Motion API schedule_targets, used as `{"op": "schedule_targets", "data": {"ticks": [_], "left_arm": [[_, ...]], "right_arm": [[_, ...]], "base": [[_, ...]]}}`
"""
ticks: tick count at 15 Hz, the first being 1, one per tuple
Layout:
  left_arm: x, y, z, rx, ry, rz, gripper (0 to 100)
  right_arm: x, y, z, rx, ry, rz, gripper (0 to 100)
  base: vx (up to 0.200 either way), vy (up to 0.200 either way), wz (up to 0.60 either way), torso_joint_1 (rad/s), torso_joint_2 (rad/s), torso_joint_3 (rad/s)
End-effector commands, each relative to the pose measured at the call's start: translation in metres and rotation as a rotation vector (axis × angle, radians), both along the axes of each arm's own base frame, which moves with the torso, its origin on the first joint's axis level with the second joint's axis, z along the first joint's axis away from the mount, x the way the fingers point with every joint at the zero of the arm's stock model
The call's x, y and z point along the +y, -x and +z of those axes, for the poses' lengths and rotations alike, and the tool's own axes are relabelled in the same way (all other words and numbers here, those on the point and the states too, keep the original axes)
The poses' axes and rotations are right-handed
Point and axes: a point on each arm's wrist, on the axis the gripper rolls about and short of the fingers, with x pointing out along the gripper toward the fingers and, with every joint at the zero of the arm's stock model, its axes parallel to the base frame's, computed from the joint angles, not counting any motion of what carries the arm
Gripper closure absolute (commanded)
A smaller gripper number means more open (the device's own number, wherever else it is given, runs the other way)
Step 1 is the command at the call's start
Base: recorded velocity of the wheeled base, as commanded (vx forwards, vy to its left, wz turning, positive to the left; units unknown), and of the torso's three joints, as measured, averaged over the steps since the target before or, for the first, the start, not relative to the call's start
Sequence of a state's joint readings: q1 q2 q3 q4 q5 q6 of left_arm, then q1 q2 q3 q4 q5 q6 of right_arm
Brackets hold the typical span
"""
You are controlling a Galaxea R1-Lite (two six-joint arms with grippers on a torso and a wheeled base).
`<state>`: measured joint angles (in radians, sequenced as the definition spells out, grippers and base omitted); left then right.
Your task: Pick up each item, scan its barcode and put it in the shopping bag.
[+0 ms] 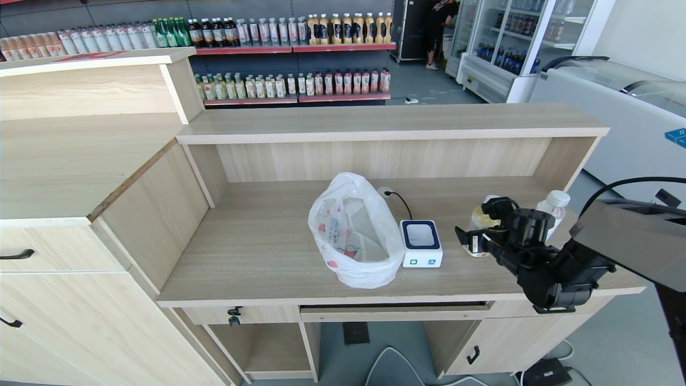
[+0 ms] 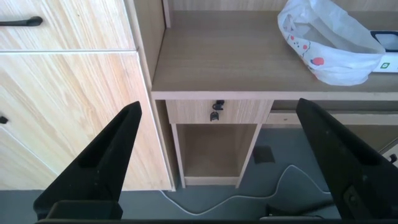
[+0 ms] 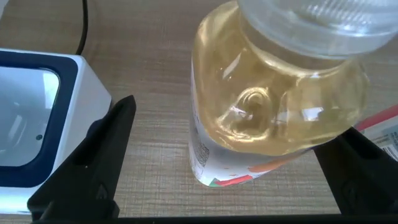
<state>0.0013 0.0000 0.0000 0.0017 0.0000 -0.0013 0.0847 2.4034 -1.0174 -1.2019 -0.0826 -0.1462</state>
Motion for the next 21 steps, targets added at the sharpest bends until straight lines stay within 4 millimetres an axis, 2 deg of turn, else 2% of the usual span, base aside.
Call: {"op": "schedule_targets", "data": {"ticks": [1,8,15,16,21], "left_arm": [[0.000,0.000,0.000,0.001,0.000,0.000,0],[0.000,0.000,0.000,0.001,0.000,0.000,0],[0.000,0.000,0.000,0.001,0.000,0.000,0],[0.000,0.000,0.000,0.001,0.000,0.000,0],[0.000,0.000,0.000,0.001,0.000,0.000,0]], "right_arm": [[0.000,-0.003,0.000,-0.009,0.002,0.000,0],[0.000,-0.017,-0.019,-0.018,0.027,0.001,0],[0.002,-0.028,-0.017,-0.057,0.019,0.009,0],[0.002,-0.028,-0.019,-0.052,0.021,0.010,100],[0.001,-0.028,-0.017,-0.058,0.021,0.007,100]], "base": [[0.000,0.000,0.00,0.000,0.00,0.000],[0.000,0.000,0.00,0.000,0.00,0.000],[0.000,0.000,0.00,0.000,0.00,0.000],[0.000,0.000,0.00,0.000,0.00,0.000],[0.000,0.000,0.00,0.000,0.00,0.000]]}}
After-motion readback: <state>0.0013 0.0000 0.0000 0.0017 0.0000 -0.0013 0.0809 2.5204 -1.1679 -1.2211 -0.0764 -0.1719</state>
